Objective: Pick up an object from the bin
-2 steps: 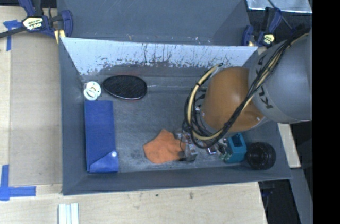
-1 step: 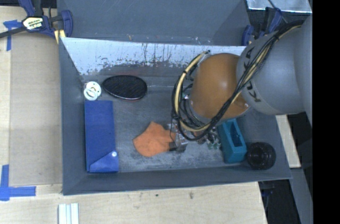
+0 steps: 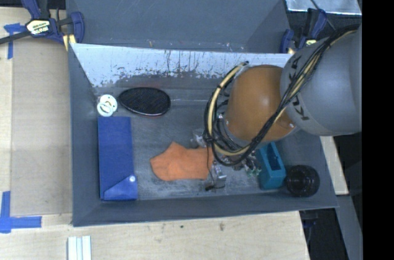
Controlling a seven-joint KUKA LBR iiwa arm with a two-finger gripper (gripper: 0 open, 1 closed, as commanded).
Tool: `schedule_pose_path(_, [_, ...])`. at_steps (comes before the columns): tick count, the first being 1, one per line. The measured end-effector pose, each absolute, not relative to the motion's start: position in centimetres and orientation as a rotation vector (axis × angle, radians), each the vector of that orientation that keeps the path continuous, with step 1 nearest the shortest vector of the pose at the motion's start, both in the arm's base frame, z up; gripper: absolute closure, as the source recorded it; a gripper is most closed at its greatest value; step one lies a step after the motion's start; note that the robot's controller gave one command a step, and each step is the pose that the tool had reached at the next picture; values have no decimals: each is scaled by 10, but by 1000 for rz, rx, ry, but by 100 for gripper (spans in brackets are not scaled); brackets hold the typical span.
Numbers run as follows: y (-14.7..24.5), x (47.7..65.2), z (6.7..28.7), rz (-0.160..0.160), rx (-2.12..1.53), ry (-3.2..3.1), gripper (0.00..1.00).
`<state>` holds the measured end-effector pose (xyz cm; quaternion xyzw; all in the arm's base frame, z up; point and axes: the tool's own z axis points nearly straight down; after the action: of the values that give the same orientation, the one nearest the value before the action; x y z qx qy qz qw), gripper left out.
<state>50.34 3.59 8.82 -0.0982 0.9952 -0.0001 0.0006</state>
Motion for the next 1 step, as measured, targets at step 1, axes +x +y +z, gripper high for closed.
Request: schedule_pose_path(1, [27, 497, 90, 0, -318, 3124, 100])
